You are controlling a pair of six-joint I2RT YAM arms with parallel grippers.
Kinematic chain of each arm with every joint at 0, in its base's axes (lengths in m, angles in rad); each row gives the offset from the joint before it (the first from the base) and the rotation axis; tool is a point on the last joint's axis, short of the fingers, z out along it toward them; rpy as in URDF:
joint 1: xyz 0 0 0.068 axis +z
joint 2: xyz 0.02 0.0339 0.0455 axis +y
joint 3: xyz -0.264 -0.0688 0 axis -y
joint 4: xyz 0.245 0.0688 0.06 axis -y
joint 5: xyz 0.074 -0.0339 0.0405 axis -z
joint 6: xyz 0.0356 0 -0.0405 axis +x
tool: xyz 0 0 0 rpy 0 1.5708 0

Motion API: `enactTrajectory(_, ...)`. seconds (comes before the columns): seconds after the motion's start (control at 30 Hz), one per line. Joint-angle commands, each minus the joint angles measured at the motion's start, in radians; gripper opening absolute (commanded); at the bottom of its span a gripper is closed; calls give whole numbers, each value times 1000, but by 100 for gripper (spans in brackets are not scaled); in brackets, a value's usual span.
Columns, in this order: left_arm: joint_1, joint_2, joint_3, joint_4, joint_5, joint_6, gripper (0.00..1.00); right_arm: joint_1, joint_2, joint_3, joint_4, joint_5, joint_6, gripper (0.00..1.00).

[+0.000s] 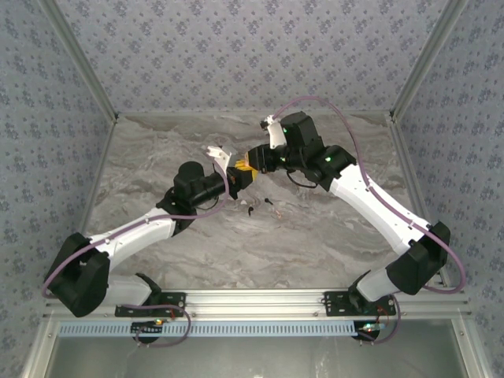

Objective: Insert wireless bluetooth earbuds into charging case

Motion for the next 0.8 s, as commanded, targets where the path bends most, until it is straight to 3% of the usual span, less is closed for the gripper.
enactTrajectory(0.0,-5,-39,34,68,1,8,13,1,-15,-14,-42,-7,-14,25)
enactTrajectory(0.27,-5,-40,35,52,3,13,13,3,-25,-10,-46,11,-11,46)
enactTrajectory(0.6,-5,-61,24,6,-14,39,13,-13,-137,-31,-86,159,-17,53)
enactTrajectory(0.77,-5,-87,15,-9,-15,46,13,-71,-200,-82,-181,227,-15,53)
